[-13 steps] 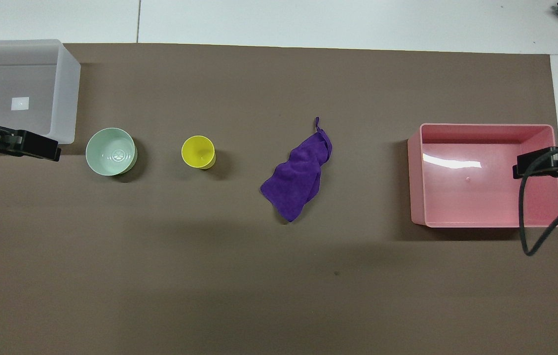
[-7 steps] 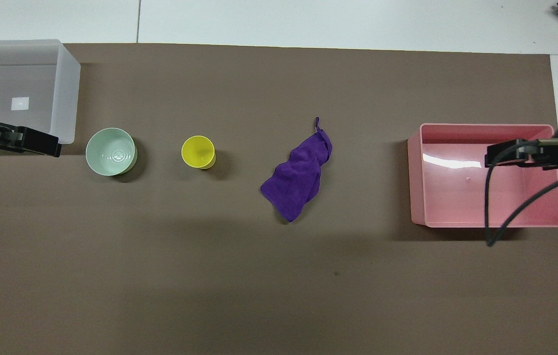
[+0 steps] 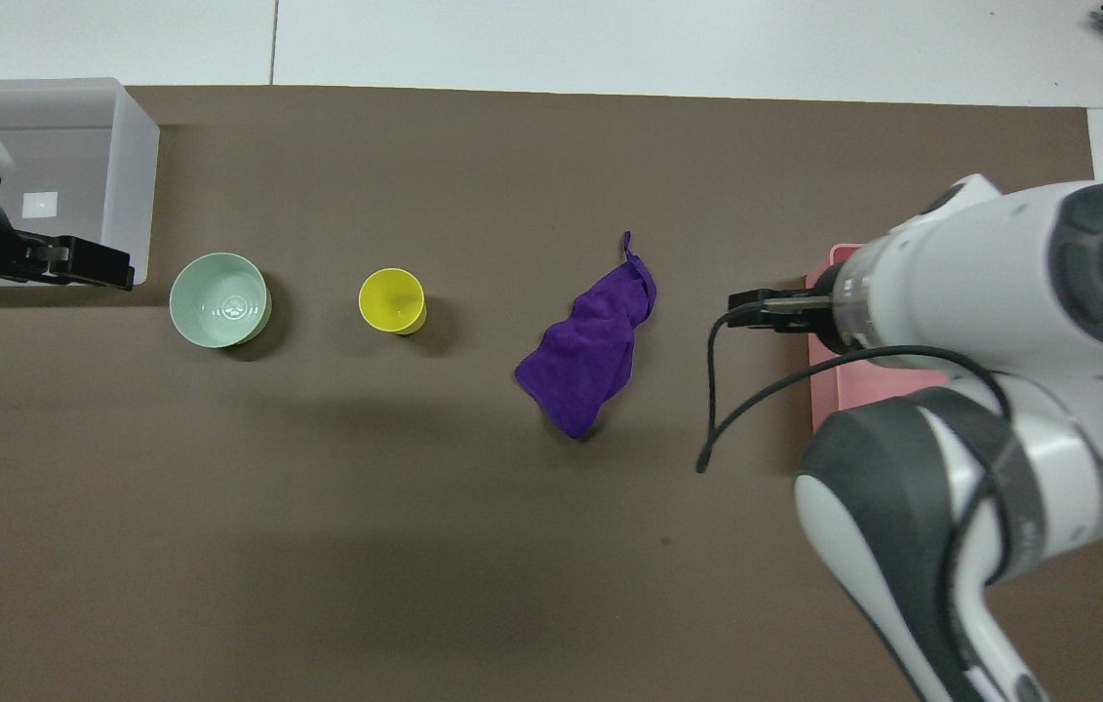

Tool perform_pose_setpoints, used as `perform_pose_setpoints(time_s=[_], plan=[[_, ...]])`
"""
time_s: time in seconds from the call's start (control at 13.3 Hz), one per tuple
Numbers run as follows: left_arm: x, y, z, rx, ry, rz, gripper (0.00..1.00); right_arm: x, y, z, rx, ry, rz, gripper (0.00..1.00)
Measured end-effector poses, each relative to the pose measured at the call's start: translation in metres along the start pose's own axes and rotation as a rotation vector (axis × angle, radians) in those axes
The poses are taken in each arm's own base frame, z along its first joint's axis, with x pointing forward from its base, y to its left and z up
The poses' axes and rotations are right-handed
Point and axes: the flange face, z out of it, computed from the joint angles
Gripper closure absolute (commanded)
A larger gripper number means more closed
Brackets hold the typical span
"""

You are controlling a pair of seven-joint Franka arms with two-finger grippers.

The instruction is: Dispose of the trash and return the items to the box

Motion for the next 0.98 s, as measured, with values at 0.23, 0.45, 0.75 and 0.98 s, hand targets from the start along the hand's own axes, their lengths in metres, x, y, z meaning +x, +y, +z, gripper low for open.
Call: perform_pose_setpoints(time_s=[0.23,0.45,0.75,0.98], plan=[[0.005,-0.014,0.055,-0.001,0.003,-0.107,0.00,-0.009,-0.035,0.068,0.011,0.009,-0.037,0.00],[-0.001,-0.034,0.102,-0.001,0.019,-0.236,0.00,-0.015,-0.057,0.118,0.053,0.027,-0.044,0.00],[-0.013,-0.050,0.142,-0.067,0.054,-0.377,0.00,-0.026,-0.078,0.170,0.065,0.043,-0.076,0.00],[-0.018,-0.053,0.179,-0.080,0.044,-0.455,0.00,-0.036,-0.085,0.197,0.049,0.012,-0.099,0.87]])
